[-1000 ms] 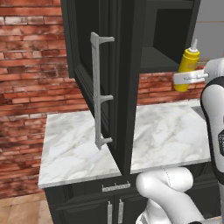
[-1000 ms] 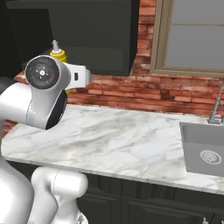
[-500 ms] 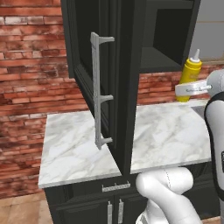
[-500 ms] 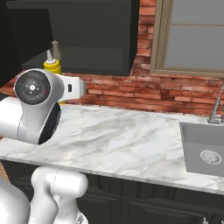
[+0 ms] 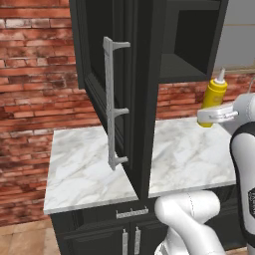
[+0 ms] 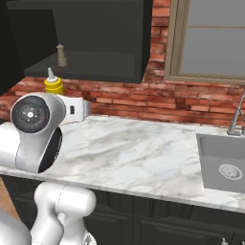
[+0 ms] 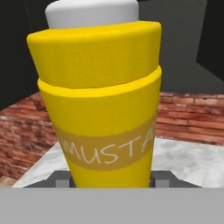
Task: Take 2 condiments from the cabinet and move them on the counter near the stove.Make sure the condiments are lined up with each other, next to each other.
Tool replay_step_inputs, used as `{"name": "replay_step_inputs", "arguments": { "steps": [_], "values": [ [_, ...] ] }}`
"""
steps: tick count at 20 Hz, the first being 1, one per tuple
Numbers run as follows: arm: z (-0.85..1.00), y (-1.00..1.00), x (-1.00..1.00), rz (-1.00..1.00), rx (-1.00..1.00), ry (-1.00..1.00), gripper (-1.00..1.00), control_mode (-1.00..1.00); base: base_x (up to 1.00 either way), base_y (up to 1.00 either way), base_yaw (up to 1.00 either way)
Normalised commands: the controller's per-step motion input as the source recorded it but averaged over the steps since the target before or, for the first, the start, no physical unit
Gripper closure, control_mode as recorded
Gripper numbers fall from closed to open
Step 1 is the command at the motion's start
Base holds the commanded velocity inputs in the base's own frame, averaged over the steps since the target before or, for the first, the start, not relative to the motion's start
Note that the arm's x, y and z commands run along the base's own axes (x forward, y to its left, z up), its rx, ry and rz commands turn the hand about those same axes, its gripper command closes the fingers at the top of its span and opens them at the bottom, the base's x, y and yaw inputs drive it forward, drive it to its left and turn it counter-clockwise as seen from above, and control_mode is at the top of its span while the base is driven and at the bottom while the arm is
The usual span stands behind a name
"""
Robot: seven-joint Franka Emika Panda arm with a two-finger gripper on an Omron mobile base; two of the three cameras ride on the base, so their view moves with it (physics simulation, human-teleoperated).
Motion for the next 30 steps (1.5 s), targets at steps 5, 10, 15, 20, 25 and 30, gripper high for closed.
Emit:
{"name": "replay_step_inputs", "arguments": {
  "steps": [5, 10, 15, 20, 25, 30],
  "values": [
    [-0.02, 0.0, 0.0, 0.0, 0.0, 0.0, 1.0, 1.0, 0.0, 0.0, 0.0],
    [0.0, 0.0, 0.0, 0.0, 0.0, 0.0, 1.0, 1.0, -0.18, -0.03, -0.08],
    [0.0, 0.0, 0.0, 0.0, 0.0, 0.0, 1.0, 1.0, -0.45, -0.19, -0.28],
    [0.0, 0.0, 0.0, 0.0, 0.0, 0.0, 1.0, 1.0, -0.54, -0.23, -0.36],
    [0.0, 0.0, 0.0, 0.0, 0.0, 0.0, 1.0, 1.0, -0.45, -0.29, -0.38],
    [0.0, 0.0, 0.0, 0.0, 0.0, 0.0, 1.0, 1.0, -0.15, -0.55, -0.44]
  ]
}}
